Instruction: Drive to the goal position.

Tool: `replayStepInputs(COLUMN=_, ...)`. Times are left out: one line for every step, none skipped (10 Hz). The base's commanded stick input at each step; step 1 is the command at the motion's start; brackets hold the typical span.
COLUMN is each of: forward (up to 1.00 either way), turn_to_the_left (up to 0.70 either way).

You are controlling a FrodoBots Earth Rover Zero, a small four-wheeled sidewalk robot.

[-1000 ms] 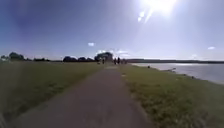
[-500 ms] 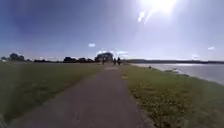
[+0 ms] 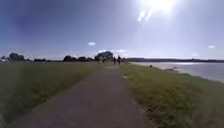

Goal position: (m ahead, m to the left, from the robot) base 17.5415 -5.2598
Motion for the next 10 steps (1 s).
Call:
replayStepInputs(forward=0.5, turn_to_the_left=0.0)
replayStepInputs(forward=0.5, turn_to_the_left=-0.11)
replayStepInputs(forward=0.5, turn_to_the_left=-0.26)
replayStepInputs(forward=0.5, turn_to_the_left=-0.07)
replayStepInputs(forward=0.5, turn_to_the_left=0.0)
replayStepInputs(forward=0.5, turn_to_the_left=0.0)
replayStepInputs(forward=0.5, turn_to_the_left=0.0)
replayStepInputs(forward=0.5, turn_to_the_left=0.0)
replayStepInputs(forward=0.5, turn_to_the_left=0.0)
replayStepInputs(forward=0.5, turn_to_the_left=0.0)
